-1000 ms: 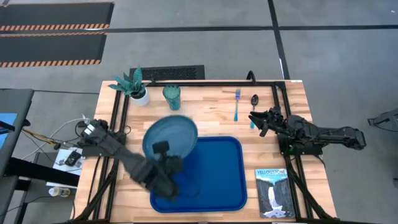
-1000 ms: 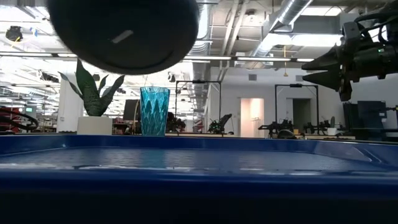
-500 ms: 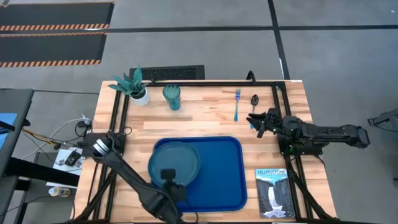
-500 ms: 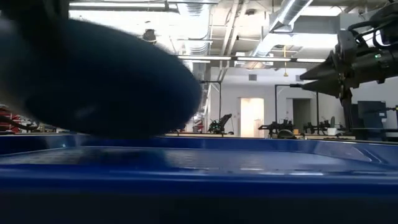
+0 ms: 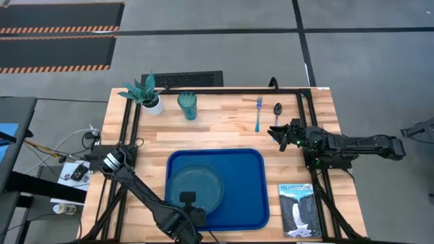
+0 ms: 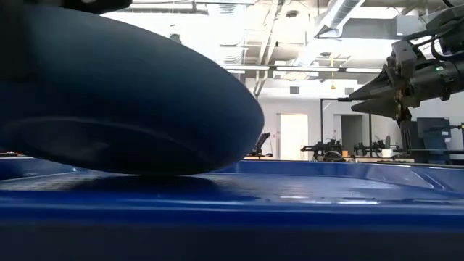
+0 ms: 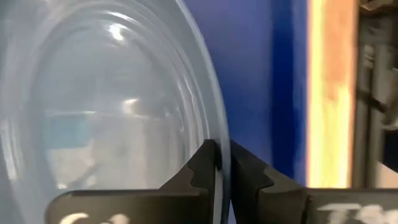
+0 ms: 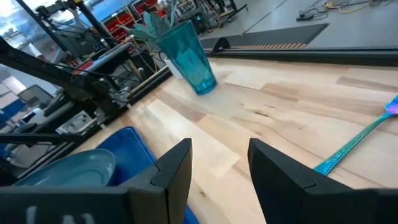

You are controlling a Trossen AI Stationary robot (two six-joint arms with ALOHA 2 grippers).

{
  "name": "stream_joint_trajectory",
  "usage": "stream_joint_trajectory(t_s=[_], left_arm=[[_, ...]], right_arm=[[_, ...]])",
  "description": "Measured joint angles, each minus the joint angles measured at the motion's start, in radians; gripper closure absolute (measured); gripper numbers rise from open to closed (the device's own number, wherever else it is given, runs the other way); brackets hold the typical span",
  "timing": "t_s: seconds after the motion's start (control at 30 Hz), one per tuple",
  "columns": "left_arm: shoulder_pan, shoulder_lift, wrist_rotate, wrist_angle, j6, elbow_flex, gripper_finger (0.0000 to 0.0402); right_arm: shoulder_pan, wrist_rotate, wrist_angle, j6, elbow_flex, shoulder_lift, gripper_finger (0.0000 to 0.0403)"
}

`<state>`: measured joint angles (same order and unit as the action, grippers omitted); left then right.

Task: Pick and place plate/cup/fork/spoon on tray
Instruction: Put the blue plate on the left of the blue serving tray, then put the blue cup on the blue serving tray to the top left of the blue plate

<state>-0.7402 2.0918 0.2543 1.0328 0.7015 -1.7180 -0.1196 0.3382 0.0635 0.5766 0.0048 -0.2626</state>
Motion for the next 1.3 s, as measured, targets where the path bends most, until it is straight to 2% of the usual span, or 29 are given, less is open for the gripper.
stream_joint_trajectory(t_s=[0.3,0.53,0.63,0.73,0.83,0.9,1.03,1.13,1.3], left_arm=[[-0.006,0.0,-0.021,-0.013,0.019,0.0,0.034],[0.001,0.0,-0.043,-0.149,-0.009,0.001,0.028],[0.002,-0.001,0.01,-0.146,0.025,0.0,0.0256],[0.002,-0.032,0.123,-0.093,0.065,-0.009,0.0243],[0.008,-0.11,0.255,0.003,0.089,-0.04,0.0239],[0.024,-0.167,0.306,0.077,0.109,-0.042,0.0239],[0.08,-0.268,0.301,0.252,0.108,-0.042,0.0239],[0.125,-0.324,0.336,0.378,0.116,-0.04,0.0239],[0.283,-0.397,0.388,0.493,0.105,0.019,0.0239]], right_arm=[[0.0,0.0,0.0,0.0,0.0,0.0,0.0221],[0.0,0.0,0.0,0.0,0.0,0.0,0.0221],[0.0,0.0,0.0,0.0,0.0,0.0,0.0221],[0.0,0.0,0.0,0.0,0.0,0.0,0.0221],[0.0,0.0,0.0,0.0,0.0,0.0,0.0221],[0.0,0.0,0.0,0.0,0.0,0.0,0.0221],[0.0,0.0,0.0,0.0,0.0,0.0,0.0221],[0.0,0.0,0.001,0.0,0.0,0.0,0.0221],[0.0,0.0,0.001,0.002,0.0,0.001,0.0221]])
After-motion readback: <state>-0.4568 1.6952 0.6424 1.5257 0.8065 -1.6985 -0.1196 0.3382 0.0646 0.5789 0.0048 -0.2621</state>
